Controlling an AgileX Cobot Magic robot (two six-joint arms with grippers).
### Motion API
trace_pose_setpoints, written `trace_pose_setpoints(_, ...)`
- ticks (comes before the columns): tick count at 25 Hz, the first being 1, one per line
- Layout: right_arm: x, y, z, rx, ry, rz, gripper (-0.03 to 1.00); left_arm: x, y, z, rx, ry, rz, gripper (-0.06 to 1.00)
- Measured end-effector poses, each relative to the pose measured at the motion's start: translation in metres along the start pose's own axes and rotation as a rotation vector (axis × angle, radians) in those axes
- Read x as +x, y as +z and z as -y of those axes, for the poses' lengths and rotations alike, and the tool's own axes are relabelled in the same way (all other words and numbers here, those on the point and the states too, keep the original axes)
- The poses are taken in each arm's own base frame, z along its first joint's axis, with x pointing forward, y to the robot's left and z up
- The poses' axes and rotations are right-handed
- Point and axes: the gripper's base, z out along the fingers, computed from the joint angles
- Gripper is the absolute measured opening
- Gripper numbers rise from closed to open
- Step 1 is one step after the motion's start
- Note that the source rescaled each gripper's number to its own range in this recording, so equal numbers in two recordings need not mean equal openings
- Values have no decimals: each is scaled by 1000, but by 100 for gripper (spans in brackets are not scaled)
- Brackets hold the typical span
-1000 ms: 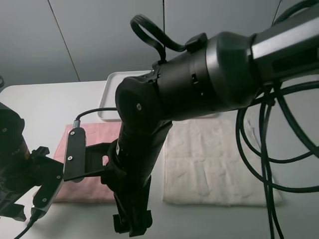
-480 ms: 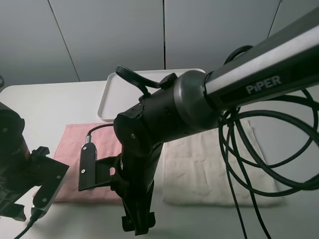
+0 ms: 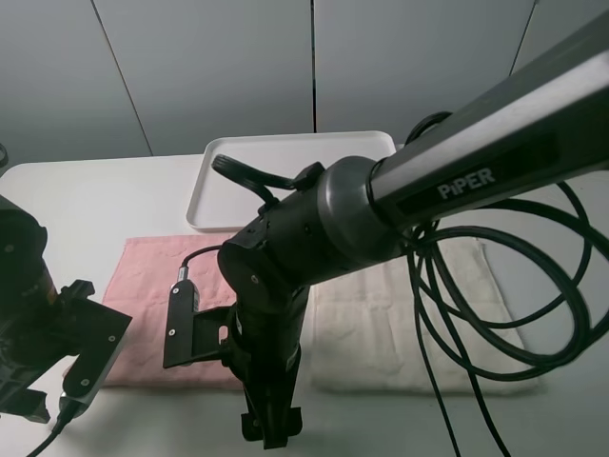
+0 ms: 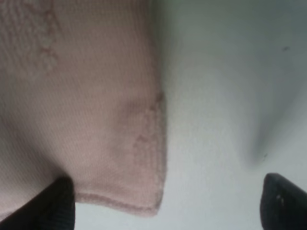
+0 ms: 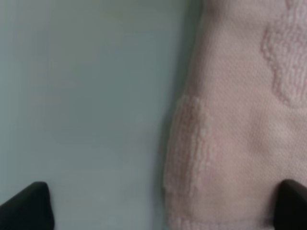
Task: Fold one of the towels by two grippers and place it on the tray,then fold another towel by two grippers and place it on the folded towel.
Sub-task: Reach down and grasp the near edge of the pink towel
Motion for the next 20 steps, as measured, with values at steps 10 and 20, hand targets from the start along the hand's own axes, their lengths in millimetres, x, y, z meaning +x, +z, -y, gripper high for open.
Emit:
trace_pose_setpoints(10,1,4,2,19,36,-19,93,0,0,0,2,0,0,100)
trace_pose_setpoints(20,0,5,7,57,65,-20,3,0,0,0,2,0,0,100)
